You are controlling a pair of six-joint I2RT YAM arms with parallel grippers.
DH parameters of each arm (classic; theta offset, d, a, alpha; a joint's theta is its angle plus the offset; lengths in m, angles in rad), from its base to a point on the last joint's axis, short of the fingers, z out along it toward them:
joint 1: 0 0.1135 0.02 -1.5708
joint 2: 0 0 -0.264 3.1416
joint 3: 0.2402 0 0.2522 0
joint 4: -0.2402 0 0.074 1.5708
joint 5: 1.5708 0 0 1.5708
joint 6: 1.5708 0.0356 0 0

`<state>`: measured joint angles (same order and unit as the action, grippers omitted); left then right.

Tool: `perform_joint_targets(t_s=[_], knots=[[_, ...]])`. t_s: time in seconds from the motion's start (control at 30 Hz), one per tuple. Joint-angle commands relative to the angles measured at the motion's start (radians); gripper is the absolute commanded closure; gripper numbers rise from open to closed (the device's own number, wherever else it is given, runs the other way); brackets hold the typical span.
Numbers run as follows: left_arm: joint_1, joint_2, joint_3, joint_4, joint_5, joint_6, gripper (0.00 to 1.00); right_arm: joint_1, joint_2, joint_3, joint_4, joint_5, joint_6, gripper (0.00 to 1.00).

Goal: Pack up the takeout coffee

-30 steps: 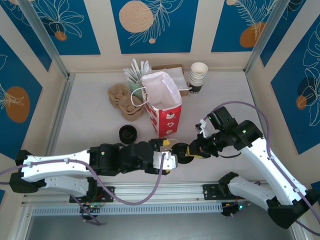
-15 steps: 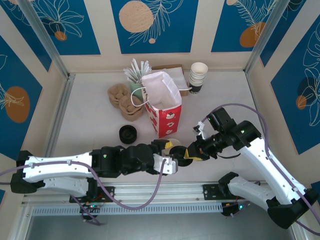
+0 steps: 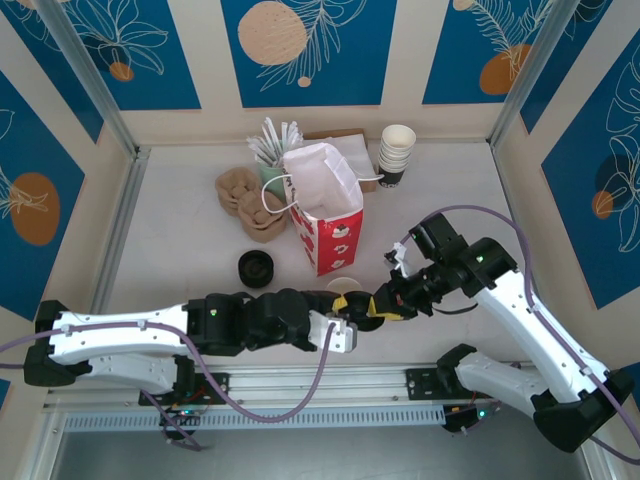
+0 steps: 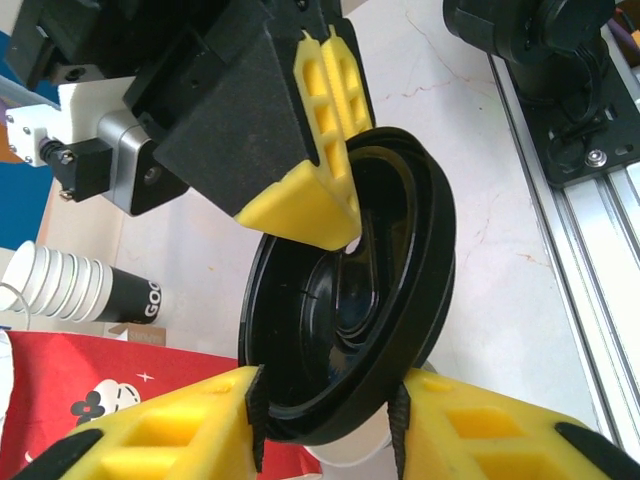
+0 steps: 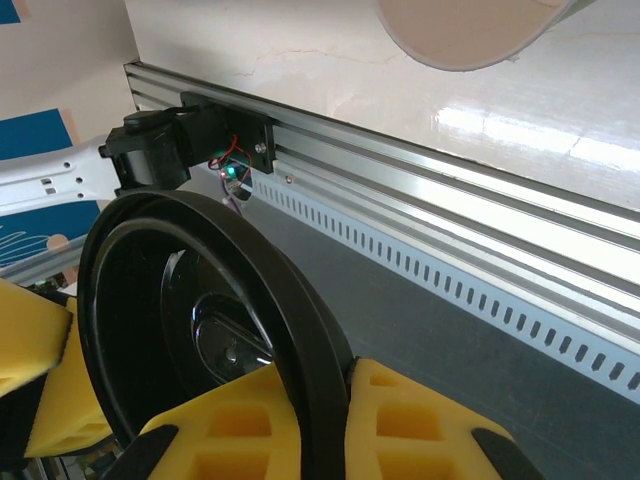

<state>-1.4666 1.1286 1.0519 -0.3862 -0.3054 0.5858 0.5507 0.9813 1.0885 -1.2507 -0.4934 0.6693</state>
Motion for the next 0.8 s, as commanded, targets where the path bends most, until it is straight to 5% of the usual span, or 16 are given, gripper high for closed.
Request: perform_joint_targets(t_s=[0.0, 0.37, 0.77], knots=[[0.001, 0.029, 0.025, 0.037, 0.021, 0.021, 0.67, 0.025, 0.002, 0.03, -0.01, -0.078, 0.008, 1.0], [0.008, 0.082, 0.062, 0.02, -0.034, 0.018, 0.86, 0.023, 0.013, 0.034, -0.013, -0.071, 0.007, 0.93], [0.173, -0.013, 0.007, 0.066, 0.197, -0.279, 0.89, -0.099, -0.092, 0.163, -0.038, 0.124, -0.009, 0.32]])
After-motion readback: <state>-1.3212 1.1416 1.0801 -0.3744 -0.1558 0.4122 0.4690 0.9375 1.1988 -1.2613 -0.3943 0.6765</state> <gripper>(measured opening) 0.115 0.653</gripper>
